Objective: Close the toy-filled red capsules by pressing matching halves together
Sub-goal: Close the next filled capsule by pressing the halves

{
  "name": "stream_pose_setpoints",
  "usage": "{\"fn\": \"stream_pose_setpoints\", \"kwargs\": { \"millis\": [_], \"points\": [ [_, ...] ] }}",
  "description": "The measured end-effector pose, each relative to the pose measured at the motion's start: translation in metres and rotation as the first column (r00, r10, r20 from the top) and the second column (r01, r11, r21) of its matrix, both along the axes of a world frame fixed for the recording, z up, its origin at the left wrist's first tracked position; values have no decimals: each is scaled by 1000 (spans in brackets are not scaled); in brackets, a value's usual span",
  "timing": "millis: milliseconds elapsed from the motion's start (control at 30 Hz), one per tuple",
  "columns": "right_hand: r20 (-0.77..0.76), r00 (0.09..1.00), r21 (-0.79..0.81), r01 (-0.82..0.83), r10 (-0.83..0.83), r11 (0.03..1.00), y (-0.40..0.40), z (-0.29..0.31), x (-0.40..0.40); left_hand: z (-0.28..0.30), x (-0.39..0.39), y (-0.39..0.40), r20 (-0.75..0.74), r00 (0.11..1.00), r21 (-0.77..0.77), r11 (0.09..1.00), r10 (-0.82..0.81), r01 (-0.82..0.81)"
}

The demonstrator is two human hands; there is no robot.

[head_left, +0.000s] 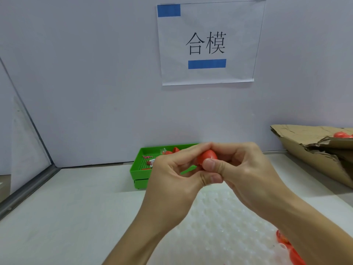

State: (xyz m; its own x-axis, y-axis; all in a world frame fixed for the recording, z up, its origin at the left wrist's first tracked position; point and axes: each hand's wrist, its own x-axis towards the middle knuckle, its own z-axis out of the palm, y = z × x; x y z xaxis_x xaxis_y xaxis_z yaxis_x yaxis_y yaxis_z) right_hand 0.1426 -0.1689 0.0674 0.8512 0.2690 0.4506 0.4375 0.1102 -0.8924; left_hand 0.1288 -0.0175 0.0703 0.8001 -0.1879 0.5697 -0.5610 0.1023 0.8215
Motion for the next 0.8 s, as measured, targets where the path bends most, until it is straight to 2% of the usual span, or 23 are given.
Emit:
{"fn": "stream_pose_setpoints", "kwargs": {
  "millis": [267, 333, 433, 533, 667, 800],
  "points": [
    [-37, 998, 85, -56, 60, 995, 0, -2, 2, -2, -2, -2, 59, 995, 57, 994, 86, -89],
    [-91, 984, 143, -141, 155, 980, -1, 1, 3, -1, -2, -1, 45, 994, 71, 992, 103, -106],
    [-192, 919, 260, -290, 344, 921, -4, 7, 1, -1, 0, 3, 36, 995, 107, 990, 93, -96],
    [-300, 840, 365, -336, 452, 868, -6, 7, 1, -1, 0, 4, 102, 986, 169, 975, 132, -148],
    [-390, 789, 420, -307, 475, 854, -4, 7, 0, -2, 1, 3, 183, 960, 227, 941, 213, -253],
    [-446, 749, 419, -308, 489, 854, -6, 10, 0, -5, 3, 2, 180, 951, 239, 926, 252, -291]
  ]
}}
